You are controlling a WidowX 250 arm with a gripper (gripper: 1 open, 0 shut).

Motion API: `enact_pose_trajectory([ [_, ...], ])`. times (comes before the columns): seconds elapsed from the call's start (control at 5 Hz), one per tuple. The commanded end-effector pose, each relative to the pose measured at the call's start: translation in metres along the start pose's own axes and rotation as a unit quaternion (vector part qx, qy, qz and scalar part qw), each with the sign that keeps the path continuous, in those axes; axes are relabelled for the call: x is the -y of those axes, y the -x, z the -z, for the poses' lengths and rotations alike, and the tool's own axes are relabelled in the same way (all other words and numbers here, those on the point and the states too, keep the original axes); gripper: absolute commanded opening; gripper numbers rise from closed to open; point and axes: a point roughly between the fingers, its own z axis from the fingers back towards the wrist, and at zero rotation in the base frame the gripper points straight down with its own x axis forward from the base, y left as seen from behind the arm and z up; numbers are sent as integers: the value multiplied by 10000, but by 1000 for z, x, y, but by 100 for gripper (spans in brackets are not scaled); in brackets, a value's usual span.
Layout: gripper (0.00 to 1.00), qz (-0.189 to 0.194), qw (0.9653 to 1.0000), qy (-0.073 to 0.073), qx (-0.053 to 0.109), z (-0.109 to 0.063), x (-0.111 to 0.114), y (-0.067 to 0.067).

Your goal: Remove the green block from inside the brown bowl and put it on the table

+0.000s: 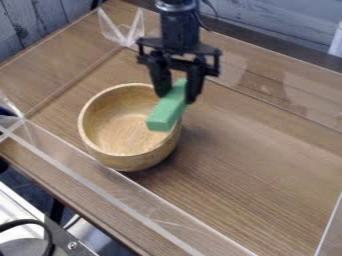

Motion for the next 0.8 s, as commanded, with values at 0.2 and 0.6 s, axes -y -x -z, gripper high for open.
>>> enact_pose_trajectory([
  [0.2,0,196,9997,40,108,16,31,-1],
  [0.6,0,378,9993,11,60,37,46,-3],
])
